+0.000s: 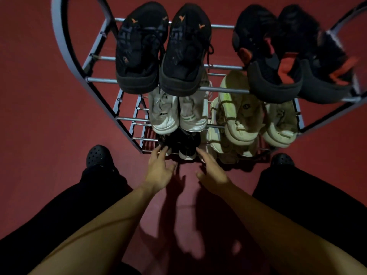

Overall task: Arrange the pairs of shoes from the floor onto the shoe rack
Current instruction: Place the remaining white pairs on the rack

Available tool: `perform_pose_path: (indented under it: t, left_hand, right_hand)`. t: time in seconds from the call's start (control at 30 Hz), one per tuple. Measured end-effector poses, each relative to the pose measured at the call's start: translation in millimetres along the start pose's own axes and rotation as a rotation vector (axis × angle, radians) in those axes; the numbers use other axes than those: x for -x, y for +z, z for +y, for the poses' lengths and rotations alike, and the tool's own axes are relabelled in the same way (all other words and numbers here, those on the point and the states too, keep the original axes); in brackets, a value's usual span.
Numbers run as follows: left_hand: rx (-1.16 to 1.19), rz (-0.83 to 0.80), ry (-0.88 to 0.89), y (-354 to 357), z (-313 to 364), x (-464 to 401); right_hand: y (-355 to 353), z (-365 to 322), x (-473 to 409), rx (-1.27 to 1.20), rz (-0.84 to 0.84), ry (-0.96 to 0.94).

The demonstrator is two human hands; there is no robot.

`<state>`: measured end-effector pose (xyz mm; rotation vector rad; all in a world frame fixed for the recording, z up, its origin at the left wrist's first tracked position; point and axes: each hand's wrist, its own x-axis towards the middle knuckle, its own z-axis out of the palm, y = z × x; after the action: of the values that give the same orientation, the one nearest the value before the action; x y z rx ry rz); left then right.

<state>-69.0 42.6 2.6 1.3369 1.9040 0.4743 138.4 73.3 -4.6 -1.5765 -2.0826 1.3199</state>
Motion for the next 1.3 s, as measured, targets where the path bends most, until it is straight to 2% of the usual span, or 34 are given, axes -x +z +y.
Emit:
perform_pose_path:
  t: [0.13, 0.23, 0.37, 0.43, 0.53, 0.83, 1.0, 1.13, 1.2, 1.3]
  left_hand:
    - [-0.181, -0.129, 0.018, 9, -2, 23]
    - [-0.287, -0.233, -0.045, 16, -4, 33]
    - [-0.273, -0.27, -0.151, 25, -19, 33]
    - [-0.238, -0.273, -0.192, 30, -27, 28]
    - [-0.222, -0.29, -0.224, 37, -41, 13]
    - [-0.161, -0.299, -0.221, 53, -63, -31]
    - [-0.119, -0.273, -0.234, 59, -67, -57]
    - [-0.102, -0.264, -0.241, 63, -68, -73]
    - [-0.105, -0.28, -0.23, 66, -67, -76]
    - [-0.077, -0.293, -0.227, 72, -69, -77]
  right_hand:
    - [-4, 23, 35, 0.173, 0.028, 0.096]
    - [-7, 35, 52, 0.34, 0.0, 0.116]
    - [3, 43, 49, 0.405, 0.095, 0.021]
    - [10, 49, 35, 0.398, 0.048, 0.039]
    - [21, 50, 11, 0.455, 0.07, 0.029]
    - [34, 84, -50, 0.407, -0.125, 0.274]
    - [38, 96, -67, 0.387, -0.152, 0.24]
    - [41, 104, -79, 0.392, -0.128, 0.305]
    - [43, 112, -85, 0.293, -0.025, 0.391]
    - [39, 114, -91, -0.102, 0.102, 0.55]
